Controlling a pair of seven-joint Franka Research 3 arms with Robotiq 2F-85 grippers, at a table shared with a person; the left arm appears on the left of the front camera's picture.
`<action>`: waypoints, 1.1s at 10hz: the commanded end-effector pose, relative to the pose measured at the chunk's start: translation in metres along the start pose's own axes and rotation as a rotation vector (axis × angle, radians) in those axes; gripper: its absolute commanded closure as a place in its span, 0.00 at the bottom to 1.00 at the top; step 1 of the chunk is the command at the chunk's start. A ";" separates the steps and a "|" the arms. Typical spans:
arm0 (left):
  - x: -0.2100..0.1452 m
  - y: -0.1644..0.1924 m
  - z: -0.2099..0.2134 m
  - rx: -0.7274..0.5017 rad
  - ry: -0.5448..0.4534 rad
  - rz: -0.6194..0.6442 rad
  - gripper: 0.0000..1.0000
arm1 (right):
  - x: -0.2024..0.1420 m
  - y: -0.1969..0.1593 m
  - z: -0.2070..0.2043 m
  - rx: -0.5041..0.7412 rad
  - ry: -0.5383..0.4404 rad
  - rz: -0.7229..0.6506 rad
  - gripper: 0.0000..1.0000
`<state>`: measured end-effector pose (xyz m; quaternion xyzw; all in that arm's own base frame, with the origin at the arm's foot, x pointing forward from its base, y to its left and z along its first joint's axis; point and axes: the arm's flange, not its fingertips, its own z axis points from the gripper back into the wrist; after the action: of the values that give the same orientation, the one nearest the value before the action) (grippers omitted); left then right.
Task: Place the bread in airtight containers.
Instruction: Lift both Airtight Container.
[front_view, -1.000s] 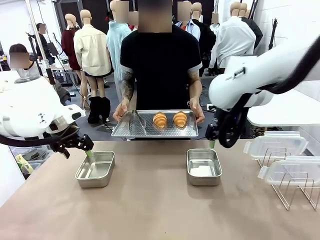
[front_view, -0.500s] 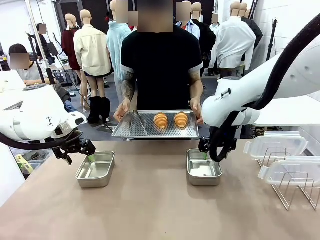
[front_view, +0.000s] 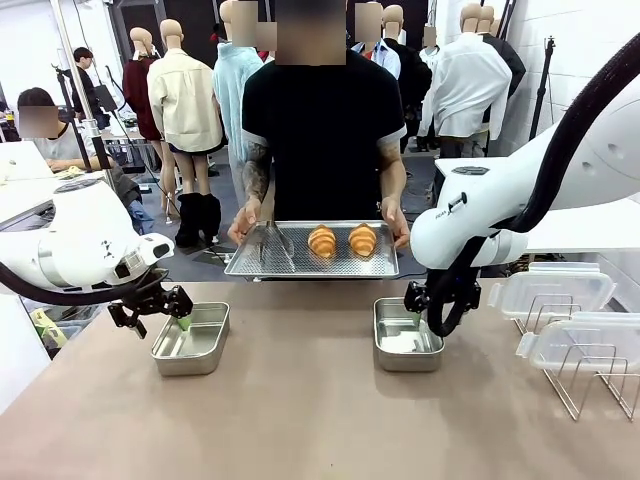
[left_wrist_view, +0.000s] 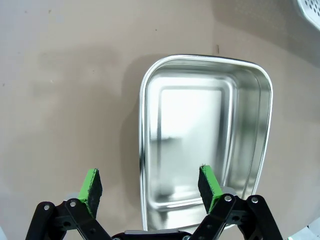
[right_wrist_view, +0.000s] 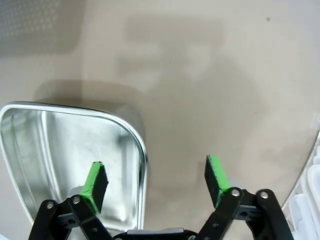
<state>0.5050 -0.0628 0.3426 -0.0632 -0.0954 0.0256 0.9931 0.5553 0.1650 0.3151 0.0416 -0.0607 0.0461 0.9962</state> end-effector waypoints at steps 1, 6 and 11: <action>0.007 0.002 -0.003 -0.011 -0.014 0.038 0.12 | 0.003 0.008 -0.005 -0.032 -0.025 -0.018 0.27; 0.011 0.003 -0.016 0.064 -0.049 0.034 1.00 | 0.011 0.008 -0.015 -0.030 -0.020 -0.033 1.00; 0.013 0.002 -0.014 0.063 -0.028 0.020 1.00 | 0.014 0.007 -0.013 -0.046 -0.011 -0.072 1.00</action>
<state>0.5152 -0.0602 0.3289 -0.0370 -0.1105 0.0295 0.9928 0.5642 0.1690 0.3071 0.0401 -0.0640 0.0235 0.9969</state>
